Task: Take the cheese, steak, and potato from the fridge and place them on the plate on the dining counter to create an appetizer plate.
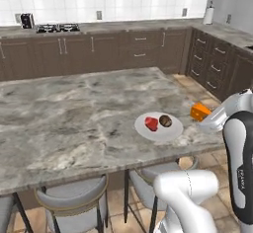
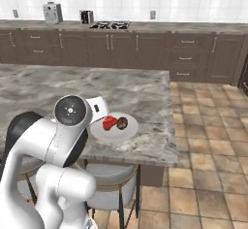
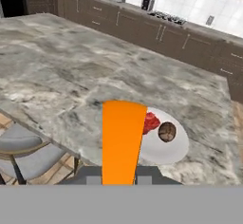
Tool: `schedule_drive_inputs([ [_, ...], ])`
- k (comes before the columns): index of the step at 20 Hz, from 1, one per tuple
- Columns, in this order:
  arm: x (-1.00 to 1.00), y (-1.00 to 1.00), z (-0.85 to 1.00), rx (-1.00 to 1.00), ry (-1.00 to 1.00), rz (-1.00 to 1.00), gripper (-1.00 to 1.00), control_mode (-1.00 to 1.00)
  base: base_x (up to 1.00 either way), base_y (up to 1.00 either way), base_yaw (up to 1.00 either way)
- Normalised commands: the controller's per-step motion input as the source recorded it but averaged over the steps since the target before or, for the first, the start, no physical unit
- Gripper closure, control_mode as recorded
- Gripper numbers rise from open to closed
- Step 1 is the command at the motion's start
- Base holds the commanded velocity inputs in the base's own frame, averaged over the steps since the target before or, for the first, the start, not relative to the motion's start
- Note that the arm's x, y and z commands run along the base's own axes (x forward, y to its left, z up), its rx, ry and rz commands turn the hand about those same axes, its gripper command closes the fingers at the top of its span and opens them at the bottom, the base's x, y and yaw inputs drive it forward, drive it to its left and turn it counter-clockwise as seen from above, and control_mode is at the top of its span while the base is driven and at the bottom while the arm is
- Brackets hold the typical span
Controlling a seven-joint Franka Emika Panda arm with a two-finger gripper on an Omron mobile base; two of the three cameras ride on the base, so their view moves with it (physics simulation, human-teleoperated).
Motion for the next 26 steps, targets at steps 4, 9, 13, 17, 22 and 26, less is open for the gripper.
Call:
schedule_drive_inputs([
  [4,0.00,0.00,0.00,0.00,0.00,0.00,1.00,1.00,0.89,-0.03,0.52],
  [9,0.00,0.00,0.00,0.00,0.00,0.00,1.00,1.00,0.73,-0.17,0.53],
  [13,0.00,0.00,0.00,0.00,0.00,0.00,1.00,1.00,0.64,-0.06,0.40],
  [17,0.00,0.00,0.00,0.00,0.00,0.00,1.00,1.00,0.33,0.00,0.12],
  [22,0.02,-0.03,-0.03,0.00,0.00,0.00,1.00,-1.00,0.08,-0.01,0.03],
  [26,0.42,-0.16,-0.31,0.00,0.06,0.00,1.00,-1.00,0.00,0.00,0.00],
])
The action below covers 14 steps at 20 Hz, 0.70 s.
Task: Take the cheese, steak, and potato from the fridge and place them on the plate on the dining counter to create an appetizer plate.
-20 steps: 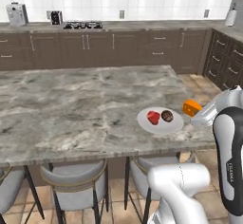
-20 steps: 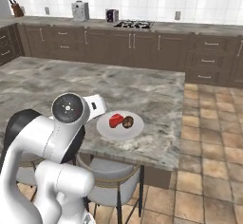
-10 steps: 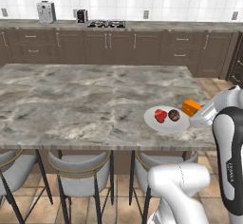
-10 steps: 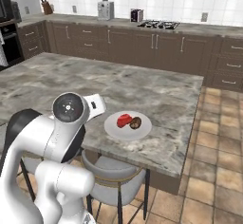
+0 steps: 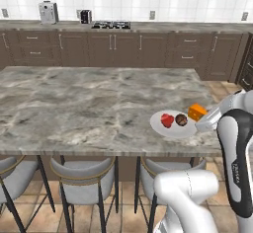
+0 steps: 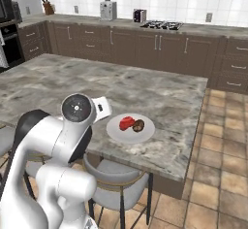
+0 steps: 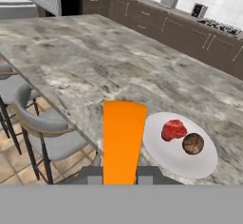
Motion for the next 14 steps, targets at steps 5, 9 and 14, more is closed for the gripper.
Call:
schedule_drive_inputs([
  [5,0.74,-0.03,-0.29,0.00,0.12,0.00,1.00,-1.00,0.00,0.00,0.00],
  [9,0.76,-0.13,-0.29,0.00,0.13,0.00,1.00,-1.00,0.00,0.00,0.00],
  [14,0.68,-0.47,-0.39,0.00,0.05,0.00,1.00,-1.00,0.00,0.00,0.00],
])
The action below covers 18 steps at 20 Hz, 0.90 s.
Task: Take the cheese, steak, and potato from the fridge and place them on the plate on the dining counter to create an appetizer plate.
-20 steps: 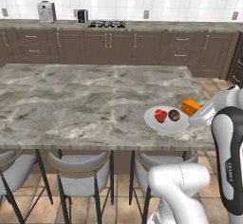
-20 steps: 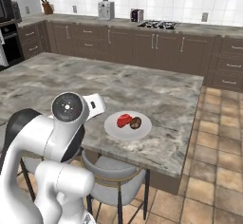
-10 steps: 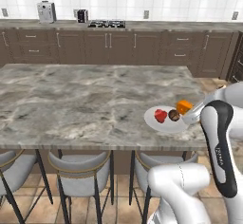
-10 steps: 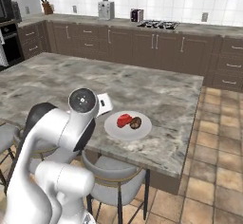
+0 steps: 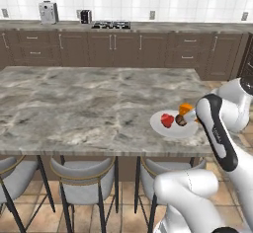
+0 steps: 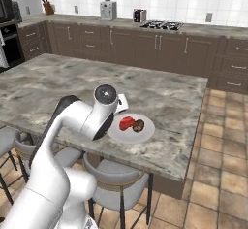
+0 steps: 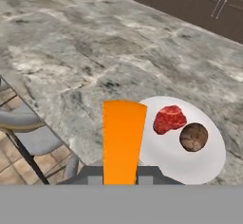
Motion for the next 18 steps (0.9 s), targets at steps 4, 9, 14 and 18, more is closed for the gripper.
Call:
schedule_drive_inputs([
  [4,0.72,-0.56,-0.31,0.00,0.08,0.00,1.00,-1.00,0.00,0.00,0.00],
  [9,0.44,-0.42,-0.34,0.00,0.00,0.02,1.00,-1.00,0.00,0.00,0.00],
  [14,0.15,-0.20,-0.45,0.00,0.00,0.02,1.00,-1.00,0.00,0.00,0.00],
  [18,0.00,0.00,-0.47,0.00,0.00,0.00,1.00,-1.00,0.00,0.00,0.00],
])
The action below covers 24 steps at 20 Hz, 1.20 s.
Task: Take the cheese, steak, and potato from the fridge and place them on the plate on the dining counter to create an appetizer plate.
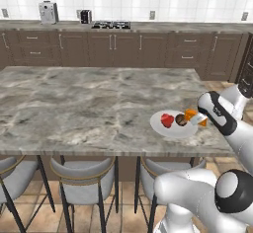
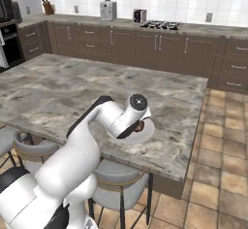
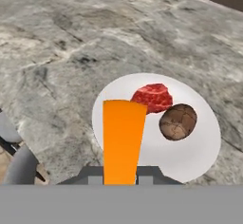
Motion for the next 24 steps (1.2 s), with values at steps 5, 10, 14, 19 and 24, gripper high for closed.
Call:
schedule_drive_inputs([
  [5,0.00,0.00,-0.36,0.00,0.01,0.00,1.00,-1.00,0.00,0.00,0.00],
  [10,0.00,0.00,-0.30,0.00,0.03,0.00,1.00,-1.00,0.00,0.00,0.00],
  [14,0.27,0.07,-0.13,0.00,0.03,0.00,1.00,-1.00,0.00,0.00,0.00],
  [19,0.40,0.05,-0.09,0.00,0.04,0.00,1.00,-1.00,0.00,0.00,0.00],
  [24,0.20,0.01,-0.23,0.00,0.02,0.00,1.00,-1.00,0.00,0.00,0.00],
])
